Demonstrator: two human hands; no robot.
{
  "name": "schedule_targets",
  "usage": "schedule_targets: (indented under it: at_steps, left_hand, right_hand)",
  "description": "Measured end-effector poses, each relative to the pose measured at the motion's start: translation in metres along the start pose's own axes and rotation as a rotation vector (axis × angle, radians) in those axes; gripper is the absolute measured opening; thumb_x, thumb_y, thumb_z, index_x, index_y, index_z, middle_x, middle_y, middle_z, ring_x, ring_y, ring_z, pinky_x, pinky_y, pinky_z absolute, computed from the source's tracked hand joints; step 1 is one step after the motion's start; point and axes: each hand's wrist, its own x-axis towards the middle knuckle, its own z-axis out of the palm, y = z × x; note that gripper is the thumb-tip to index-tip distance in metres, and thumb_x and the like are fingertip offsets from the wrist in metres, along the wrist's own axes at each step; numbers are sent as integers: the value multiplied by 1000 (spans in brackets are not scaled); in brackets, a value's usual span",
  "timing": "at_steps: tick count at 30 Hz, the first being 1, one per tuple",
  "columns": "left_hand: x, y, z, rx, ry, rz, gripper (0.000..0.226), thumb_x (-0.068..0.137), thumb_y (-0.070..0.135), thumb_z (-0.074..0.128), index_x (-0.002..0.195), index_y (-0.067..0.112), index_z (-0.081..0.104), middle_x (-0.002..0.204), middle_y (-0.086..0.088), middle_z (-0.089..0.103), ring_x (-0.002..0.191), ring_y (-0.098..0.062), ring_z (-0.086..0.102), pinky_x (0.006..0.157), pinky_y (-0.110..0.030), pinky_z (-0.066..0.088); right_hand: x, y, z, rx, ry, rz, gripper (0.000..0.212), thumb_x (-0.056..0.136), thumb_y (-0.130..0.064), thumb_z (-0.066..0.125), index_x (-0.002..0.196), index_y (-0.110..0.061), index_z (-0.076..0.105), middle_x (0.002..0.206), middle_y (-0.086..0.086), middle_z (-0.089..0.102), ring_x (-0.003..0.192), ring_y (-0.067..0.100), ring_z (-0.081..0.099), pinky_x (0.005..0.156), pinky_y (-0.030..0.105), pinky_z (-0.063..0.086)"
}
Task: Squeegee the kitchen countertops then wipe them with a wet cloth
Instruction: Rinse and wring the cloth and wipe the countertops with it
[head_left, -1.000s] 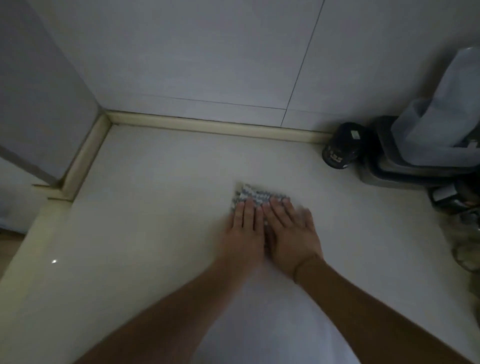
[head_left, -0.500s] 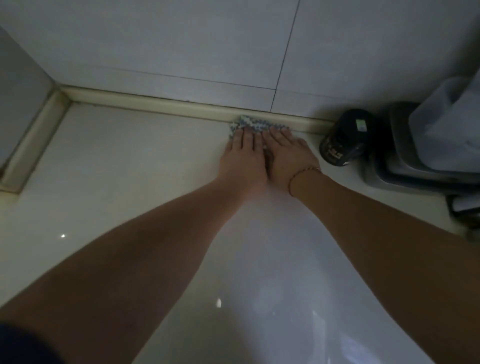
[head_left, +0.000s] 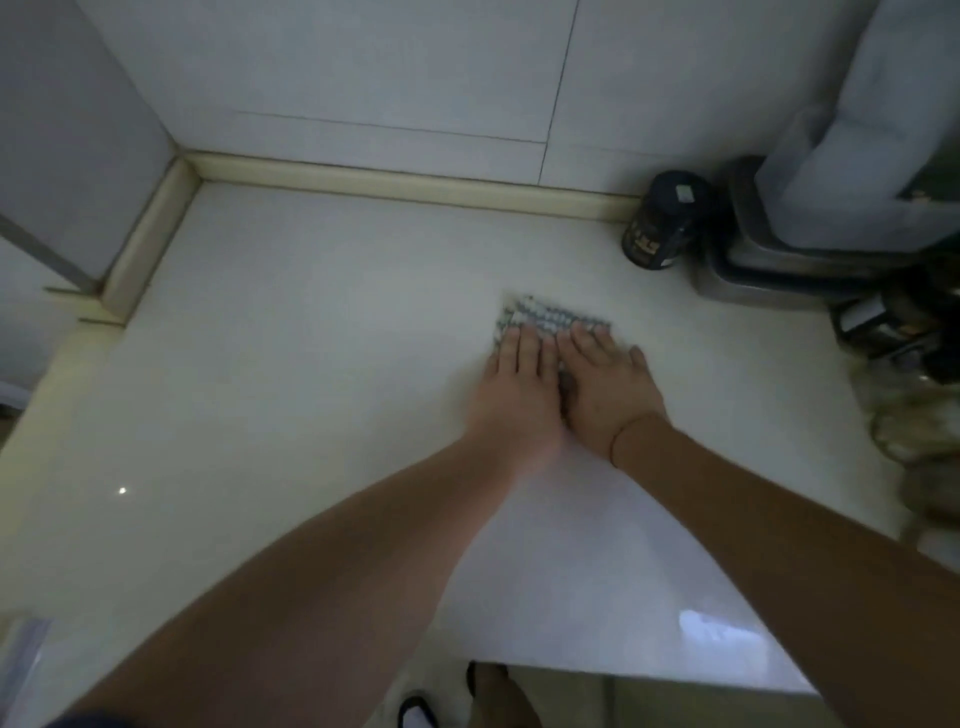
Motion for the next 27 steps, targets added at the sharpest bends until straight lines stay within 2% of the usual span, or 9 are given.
schedule_targets:
  at_steps: [4,6,8,11,14,21,23,25,27]
  left_hand:
    - [-94,19,27,54,-11,29,75,99,36,29,147,3,-18,156,-20,-22,144,-36,-19,116,-42,-14]
    - [-136,28,38,48,-34,38,78,100,38,31,141,5,-27,151,-16,-33,142,-35,-25,109,-41,-22]
    - [-172,35,51,29,-21,36,85,97,38,42,146,3,-18,147,-19,-35,141,-36,-24,109,-43,-23]
    - [-211,42,54,-84,-35,-12,87,67,35,75,138,-4,44,148,-27,33,136,-42,36,114,-48,22]
    - [-221,44,56,-73,23,-18,77,58,33,62,125,-5,59,136,-27,50,125,-42,50,106,-49,34]
    - [-190,98,60,-95,-37,55,79,72,33,60,138,-6,43,148,-29,31,138,-46,28,111,-52,27]
    - [-170,113,53,-110,-47,61,83,67,39,69,135,-5,49,145,-29,37,134,-45,36,109,-51,31]
    - [-140,114,41,-87,-22,55,85,81,41,63,146,-3,31,154,-27,15,142,-44,18,115,-48,13]
    - [-94,107,37,-27,16,62,74,96,36,41,152,0,9,157,-22,-5,146,-39,-1,117,-44,0]
  right_hand:
    - [-95,-19,32,19,-58,-4,87,72,-48,-4,154,-26,15,163,-5,8,150,20,2,118,45,7]
    - [-137,-29,49,-10,-45,-20,83,73,-44,9,149,-22,35,157,0,30,146,25,23,114,50,23]
    - [-170,-36,62,11,4,-27,72,70,-43,32,132,-19,60,139,2,56,130,27,50,105,48,38]
    - [-203,-45,75,9,-6,-63,67,65,-41,46,125,-19,65,132,2,61,123,26,57,100,45,28]
    - [-208,-49,74,9,25,-83,64,69,-40,41,125,-20,65,133,0,61,124,25,57,100,45,26]
    - [-214,15,75,-6,61,-94,68,68,-44,40,129,-20,56,133,0,61,128,22,44,100,47,27]
    - [-202,32,70,-2,32,-44,63,72,-43,40,127,-21,61,133,0,61,129,22,47,102,46,27]
    - [-175,43,59,7,57,5,63,78,-43,33,131,-22,59,140,-1,55,133,23,47,111,45,26]
    - [-139,52,44,15,84,-19,78,79,-49,9,149,-25,34,158,-4,27,147,22,19,117,45,12]
